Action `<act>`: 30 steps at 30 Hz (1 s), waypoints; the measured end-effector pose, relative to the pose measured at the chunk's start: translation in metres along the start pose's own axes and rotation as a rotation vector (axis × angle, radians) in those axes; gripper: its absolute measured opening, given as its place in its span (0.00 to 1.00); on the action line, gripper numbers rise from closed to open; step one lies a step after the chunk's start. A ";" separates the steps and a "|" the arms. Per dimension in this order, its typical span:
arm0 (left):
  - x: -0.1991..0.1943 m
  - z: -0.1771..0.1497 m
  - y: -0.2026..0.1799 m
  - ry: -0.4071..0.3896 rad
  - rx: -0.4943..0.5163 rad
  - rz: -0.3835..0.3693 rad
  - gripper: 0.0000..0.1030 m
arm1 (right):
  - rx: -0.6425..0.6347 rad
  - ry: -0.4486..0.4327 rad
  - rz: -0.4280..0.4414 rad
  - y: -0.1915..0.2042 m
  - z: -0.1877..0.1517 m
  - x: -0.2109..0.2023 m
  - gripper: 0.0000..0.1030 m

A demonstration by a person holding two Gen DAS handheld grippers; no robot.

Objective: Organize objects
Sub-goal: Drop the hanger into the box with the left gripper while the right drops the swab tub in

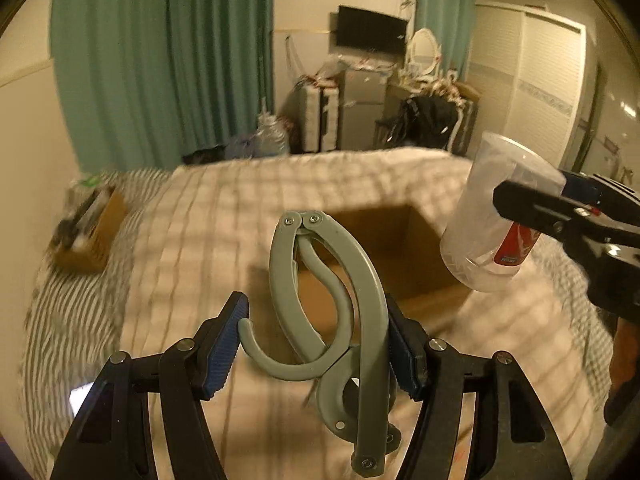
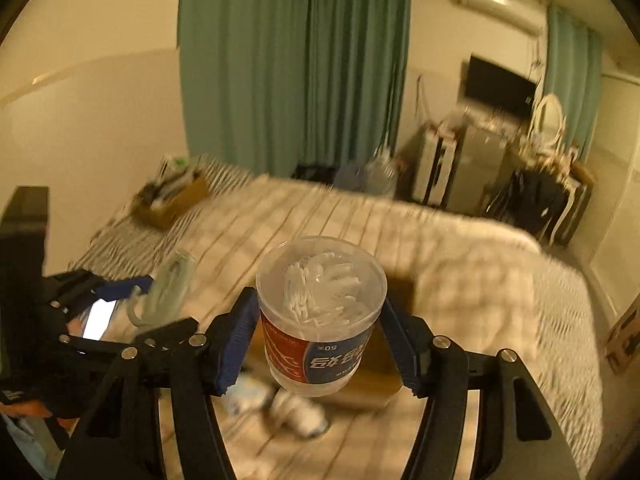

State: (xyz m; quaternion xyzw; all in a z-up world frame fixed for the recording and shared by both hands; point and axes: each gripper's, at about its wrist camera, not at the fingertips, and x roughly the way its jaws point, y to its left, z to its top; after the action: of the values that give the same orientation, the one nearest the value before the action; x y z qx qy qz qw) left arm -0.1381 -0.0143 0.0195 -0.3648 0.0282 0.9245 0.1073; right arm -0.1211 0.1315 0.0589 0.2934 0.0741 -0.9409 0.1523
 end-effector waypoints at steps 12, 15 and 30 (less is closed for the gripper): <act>0.142 0.046 -0.018 0.106 0.017 -0.035 0.65 | -0.008 0.074 -0.066 -0.052 0.021 0.118 0.59; 0.166 0.034 -0.015 0.149 0.013 -0.035 0.65 | 0.023 0.123 -0.033 -0.059 0.003 0.150 0.59; 0.113 0.035 -0.002 0.088 -0.015 0.045 0.94 | 0.038 0.002 -0.031 -0.073 0.013 0.082 0.93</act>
State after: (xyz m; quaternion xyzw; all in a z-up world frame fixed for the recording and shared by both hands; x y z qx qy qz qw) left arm -0.2420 0.0122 -0.0317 -0.4052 0.0343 0.9098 0.0824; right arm -0.2165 0.1770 0.0263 0.2962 0.0610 -0.9440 0.1319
